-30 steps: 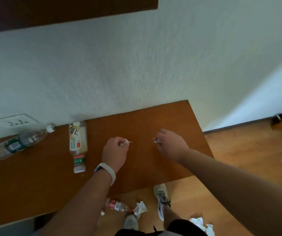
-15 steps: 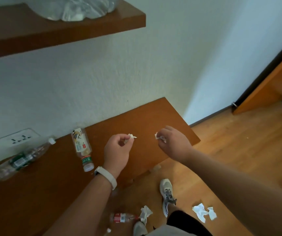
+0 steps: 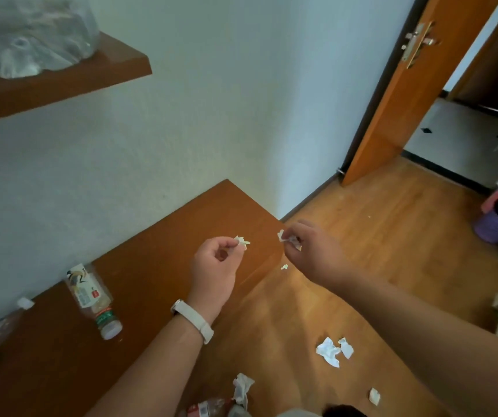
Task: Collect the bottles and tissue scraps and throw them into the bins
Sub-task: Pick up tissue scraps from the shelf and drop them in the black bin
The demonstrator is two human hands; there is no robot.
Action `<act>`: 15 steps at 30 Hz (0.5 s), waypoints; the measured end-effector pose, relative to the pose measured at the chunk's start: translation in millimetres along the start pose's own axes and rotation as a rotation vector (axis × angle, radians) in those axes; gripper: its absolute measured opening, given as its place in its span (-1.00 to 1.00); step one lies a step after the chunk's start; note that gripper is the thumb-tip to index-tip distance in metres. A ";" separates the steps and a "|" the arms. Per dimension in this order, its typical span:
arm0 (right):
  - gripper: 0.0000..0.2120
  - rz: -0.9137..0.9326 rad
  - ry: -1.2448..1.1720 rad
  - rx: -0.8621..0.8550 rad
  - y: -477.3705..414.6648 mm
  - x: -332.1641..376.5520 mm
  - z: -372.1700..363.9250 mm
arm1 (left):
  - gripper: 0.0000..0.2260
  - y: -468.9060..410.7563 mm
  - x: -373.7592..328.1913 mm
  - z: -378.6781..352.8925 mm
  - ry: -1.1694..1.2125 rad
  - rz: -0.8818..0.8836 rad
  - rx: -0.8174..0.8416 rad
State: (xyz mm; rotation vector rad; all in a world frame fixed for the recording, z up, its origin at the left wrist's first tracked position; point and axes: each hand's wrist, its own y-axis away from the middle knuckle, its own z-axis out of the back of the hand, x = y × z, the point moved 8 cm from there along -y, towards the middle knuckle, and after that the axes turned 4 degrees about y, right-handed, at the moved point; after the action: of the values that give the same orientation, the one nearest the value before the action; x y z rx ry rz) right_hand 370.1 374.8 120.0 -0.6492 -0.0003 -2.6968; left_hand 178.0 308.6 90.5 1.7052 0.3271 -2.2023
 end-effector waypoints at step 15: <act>-0.91 -0.248 -0.054 -0.211 110.1 -192.9 108.0 | -0.93 59.6 -78.2 -205.9 0.024 -0.128 0.295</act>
State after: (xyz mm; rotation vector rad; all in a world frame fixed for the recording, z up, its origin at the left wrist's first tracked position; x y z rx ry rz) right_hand 615.7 348.6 122.4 -0.8341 0.2057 -2.9421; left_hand 402.4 341.5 115.0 1.9098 0.1233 -2.4229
